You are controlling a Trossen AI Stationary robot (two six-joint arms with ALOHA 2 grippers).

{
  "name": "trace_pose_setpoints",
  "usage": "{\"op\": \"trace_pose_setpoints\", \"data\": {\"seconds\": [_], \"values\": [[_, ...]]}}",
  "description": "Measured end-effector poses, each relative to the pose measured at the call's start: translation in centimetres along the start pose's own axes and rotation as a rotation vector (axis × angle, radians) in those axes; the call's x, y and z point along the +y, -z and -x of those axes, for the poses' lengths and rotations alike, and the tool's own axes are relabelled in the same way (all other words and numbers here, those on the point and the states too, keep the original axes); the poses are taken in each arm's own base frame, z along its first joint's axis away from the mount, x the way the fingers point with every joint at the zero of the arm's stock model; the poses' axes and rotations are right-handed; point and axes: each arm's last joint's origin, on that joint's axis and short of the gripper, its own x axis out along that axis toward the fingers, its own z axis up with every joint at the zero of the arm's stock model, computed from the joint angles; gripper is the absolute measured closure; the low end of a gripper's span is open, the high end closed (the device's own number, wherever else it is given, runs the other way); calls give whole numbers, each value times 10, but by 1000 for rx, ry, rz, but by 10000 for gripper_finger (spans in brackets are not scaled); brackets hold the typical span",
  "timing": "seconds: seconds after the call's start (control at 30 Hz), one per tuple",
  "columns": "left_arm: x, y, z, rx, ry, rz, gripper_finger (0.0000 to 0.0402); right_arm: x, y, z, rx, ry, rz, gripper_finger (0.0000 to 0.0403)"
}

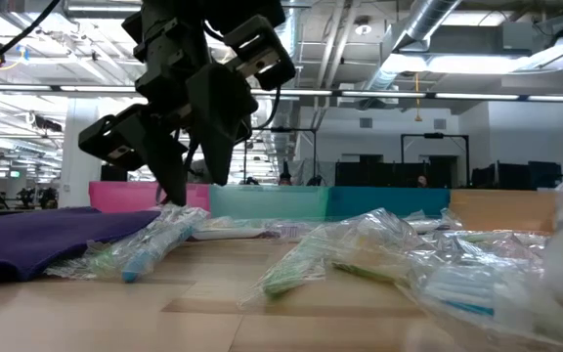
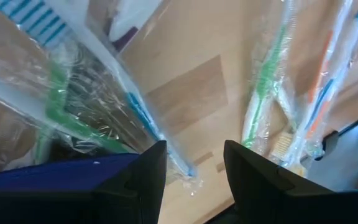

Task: Pick & Place Toothbrushes
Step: Put the blue toothbrush into the red bin

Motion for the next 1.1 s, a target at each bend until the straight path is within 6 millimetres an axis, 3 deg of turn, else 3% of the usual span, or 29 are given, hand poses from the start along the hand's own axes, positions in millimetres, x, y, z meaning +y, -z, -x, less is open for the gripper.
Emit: {"op": "trace_pose_setpoints", "data": {"seconds": [0.63, 1.1], "values": [[11, -7, -13, 30, -65, 23, 247, 0, 0, 0, 1, 4, 1, 247], [12, -11, -13, -60, -80, 5, 247, 0, 0, 0, 1, 4, 1, 247]]}}
